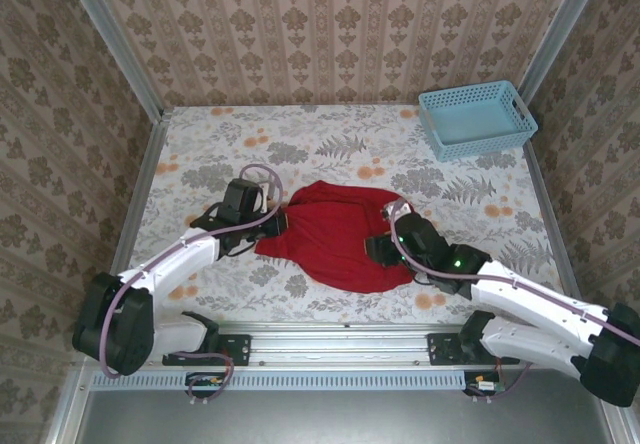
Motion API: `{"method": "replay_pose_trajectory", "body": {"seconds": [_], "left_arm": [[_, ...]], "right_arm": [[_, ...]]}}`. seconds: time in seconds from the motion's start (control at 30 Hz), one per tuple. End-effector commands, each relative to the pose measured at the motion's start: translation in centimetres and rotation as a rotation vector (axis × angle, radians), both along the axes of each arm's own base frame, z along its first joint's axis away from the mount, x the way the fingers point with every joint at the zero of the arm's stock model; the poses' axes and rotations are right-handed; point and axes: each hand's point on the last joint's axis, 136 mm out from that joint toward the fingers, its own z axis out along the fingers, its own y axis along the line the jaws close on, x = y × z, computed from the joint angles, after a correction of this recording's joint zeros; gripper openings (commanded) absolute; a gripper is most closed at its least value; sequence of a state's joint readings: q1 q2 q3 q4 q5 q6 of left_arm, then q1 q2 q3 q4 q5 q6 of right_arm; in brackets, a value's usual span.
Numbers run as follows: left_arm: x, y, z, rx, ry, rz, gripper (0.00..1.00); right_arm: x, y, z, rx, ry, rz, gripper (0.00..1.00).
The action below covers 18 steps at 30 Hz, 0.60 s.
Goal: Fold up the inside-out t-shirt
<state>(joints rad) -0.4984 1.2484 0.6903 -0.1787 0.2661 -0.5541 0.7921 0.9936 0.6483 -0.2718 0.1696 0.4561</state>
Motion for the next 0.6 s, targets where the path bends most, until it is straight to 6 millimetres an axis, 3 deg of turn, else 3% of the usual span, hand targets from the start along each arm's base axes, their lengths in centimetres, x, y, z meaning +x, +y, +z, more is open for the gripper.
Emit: {"method": "replay_pose_trajectory", "body": {"seconds": [0.0,0.13,0.2,0.3,0.37,0.47,0.53,0.57], "left_arm": [[0.5,-2.2,2.9,-0.068,-0.064,-0.063,0.0],[0.5,-2.9,4.3,-0.072,-0.099,-0.084,0.0],[0.7,-2.6,5.0,-0.059,-0.115,-0.077,0.0],[1.0,-2.2,5.6,-0.037,-0.139,-0.07,0.0],[1.2,-2.0,5.8,-0.028,-0.145,-0.064,0.0],[1.7,-1.5,5.5,-0.009,-0.136,-0.048,0.0],[2.0,-1.2,4.9,0.02,-0.119,-0.042,0.0],[2.2,-1.1,4.6,0.039,-0.111,-0.045,0.0]], "right_arm": [[0.6,1.8,-1.1,-0.041,0.056,0.056,0.59],[1.5,3.6,-4.1,-0.093,0.159,0.072,0.68],[2.2,3.3,-5.6,-0.144,0.207,0.029,0.67],[3.6,1.6,-8.0,-0.204,0.295,-0.075,0.55],[4.6,1.5,-7.6,-0.187,0.299,-0.097,0.43],[5.4,2.7,-5.4,-0.128,0.246,-0.06,0.1],[5.9,2.9,-3.5,-0.113,0.204,-0.053,0.0],[6.2,2.8,-2.4,-0.112,0.181,-0.057,0.0]]}}
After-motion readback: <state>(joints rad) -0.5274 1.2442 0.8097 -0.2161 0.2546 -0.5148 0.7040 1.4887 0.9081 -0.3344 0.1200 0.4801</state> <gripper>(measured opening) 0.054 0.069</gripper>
